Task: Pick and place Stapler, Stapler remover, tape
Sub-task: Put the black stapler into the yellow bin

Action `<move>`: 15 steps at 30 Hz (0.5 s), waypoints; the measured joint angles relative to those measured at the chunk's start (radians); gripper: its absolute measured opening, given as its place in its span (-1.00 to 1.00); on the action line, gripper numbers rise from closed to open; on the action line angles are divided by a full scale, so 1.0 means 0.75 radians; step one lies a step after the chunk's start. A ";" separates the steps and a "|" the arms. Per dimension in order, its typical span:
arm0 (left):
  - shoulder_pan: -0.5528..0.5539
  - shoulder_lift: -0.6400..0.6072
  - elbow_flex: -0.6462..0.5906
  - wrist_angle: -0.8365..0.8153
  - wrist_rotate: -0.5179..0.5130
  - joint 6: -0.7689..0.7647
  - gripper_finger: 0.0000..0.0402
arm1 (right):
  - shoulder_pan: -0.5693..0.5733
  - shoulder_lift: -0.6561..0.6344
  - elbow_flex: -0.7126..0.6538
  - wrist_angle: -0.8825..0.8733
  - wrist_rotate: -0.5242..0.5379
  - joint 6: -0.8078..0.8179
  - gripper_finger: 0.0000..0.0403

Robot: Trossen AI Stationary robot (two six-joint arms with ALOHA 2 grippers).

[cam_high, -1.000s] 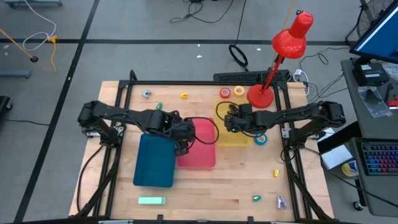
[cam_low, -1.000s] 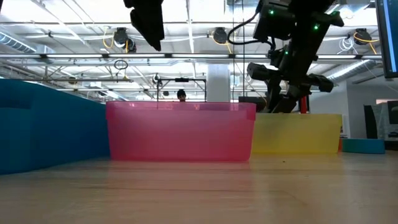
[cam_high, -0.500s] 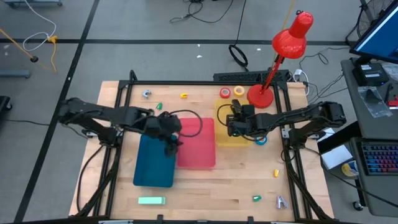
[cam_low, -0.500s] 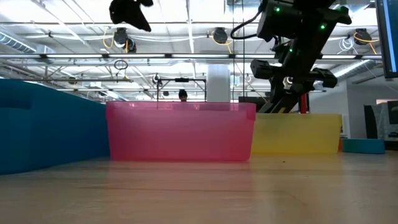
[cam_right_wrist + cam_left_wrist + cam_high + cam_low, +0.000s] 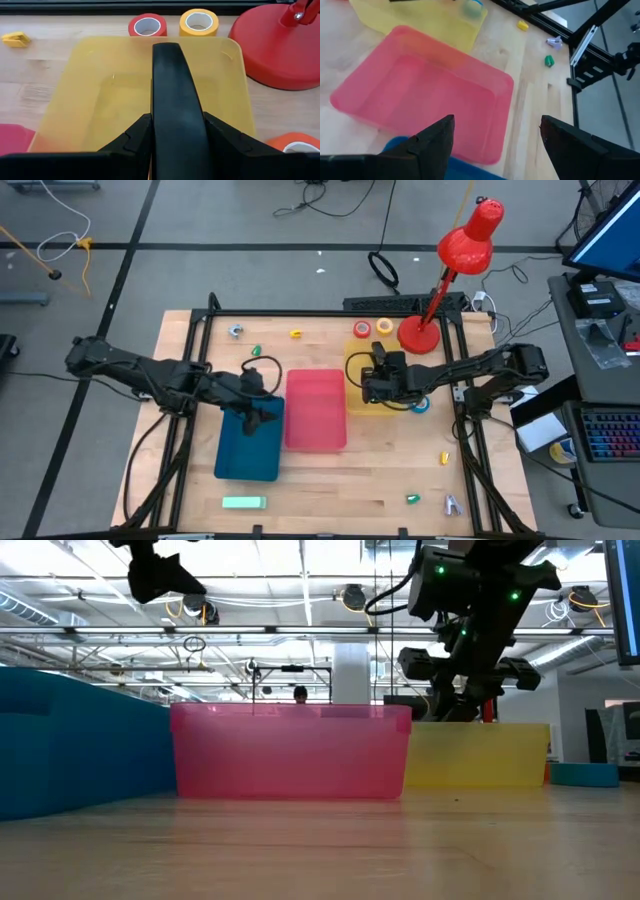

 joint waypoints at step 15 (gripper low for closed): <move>-0.009 -0.019 -0.021 0.004 0.010 0.011 0.46 | -0.001 0.001 -0.083 0.116 -0.004 0.070 -0.34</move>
